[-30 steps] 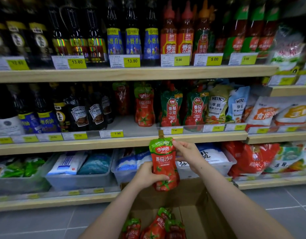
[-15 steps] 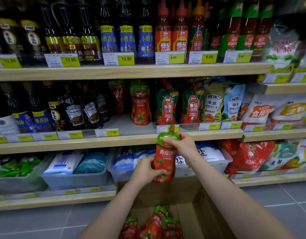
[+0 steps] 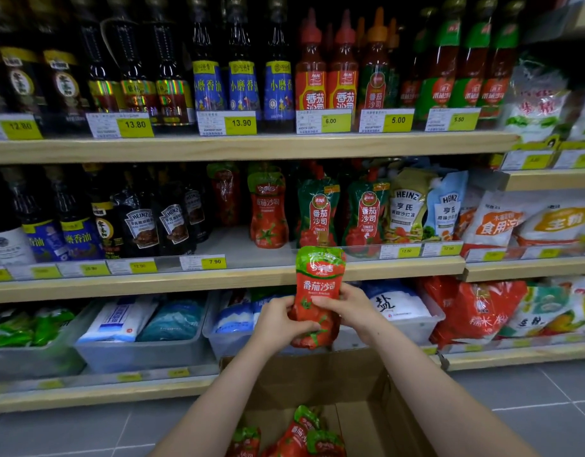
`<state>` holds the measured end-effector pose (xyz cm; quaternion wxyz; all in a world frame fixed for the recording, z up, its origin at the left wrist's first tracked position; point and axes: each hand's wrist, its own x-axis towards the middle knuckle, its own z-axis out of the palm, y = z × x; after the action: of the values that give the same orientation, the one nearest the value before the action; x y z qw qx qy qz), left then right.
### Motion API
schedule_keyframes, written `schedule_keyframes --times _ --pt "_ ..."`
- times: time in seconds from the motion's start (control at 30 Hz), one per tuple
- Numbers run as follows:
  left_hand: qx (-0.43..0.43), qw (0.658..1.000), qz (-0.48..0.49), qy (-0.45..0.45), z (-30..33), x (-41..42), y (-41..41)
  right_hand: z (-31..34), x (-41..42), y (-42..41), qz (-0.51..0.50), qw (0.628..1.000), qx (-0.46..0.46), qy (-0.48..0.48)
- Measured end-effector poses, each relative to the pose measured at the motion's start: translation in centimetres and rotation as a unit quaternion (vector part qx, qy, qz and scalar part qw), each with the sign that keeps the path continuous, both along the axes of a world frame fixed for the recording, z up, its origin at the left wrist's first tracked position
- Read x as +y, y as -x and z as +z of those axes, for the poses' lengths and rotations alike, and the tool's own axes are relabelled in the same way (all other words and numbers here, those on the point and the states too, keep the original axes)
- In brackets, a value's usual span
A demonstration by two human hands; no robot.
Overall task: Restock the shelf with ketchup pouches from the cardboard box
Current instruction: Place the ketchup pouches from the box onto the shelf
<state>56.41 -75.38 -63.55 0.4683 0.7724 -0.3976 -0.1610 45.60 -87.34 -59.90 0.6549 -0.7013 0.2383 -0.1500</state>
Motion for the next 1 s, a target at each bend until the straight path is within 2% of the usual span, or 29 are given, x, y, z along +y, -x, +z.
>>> schedule_keyframes --times 0.1,0.17,0.2,0.27,0.33,0.43,0.6,0.8,1.0 --pt "0.009 1.000 -0.012 0.016 0.4 1.0 -1.3 0.1 -0.7 0.1 -0.046 0.998 -0.031 -0.013" --pt "-0.072 0.996 0.051 0.012 0.7 2.5 -3.2 0.7 -1.4 0.0 -0.058 0.997 -0.037 -0.017" --pt "-0.150 0.985 0.085 -0.008 0.9 3.5 -4.4 1.0 -1.6 0.0 -0.056 0.998 -0.038 -0.016" --pt "-0.321 0.936 0.135 -0.044 1.5 5.7 -6.2 2.0 -1.7 -0.2 -0.044 0.998 -0.043 -0.007" --pt "-0.440 0.881 0.150 -0.082 2.1 7.4 -7.6 2.9 -1.4 -0.6 -0.034 0.998 -0.042 0.011" --pt "-0.531 0.824 0.149 -0.127 2.2 9.2 -10.1 3.2 -0.6 -1.6 -0.028 0.998 -0.051 0.023" --pt "-0.611 0.768 0.136 -0.137 2.3 11.2 -15.4 2.9 1.6 -4.9 -0.050 0.994 -0.092 0.035" --pt "-0.611 0.776 0.039 -0.149 1.5 10.3 -19.9 3.0 4.1 -8.7 -0.104 0.984 -0.130 0.061" --pt "-0.602 0.793 -0.008 -0.096 0.5 10.2 -21.0 6.7 5.5 -10.6 -0.129 0.976 -0.140 0.102"
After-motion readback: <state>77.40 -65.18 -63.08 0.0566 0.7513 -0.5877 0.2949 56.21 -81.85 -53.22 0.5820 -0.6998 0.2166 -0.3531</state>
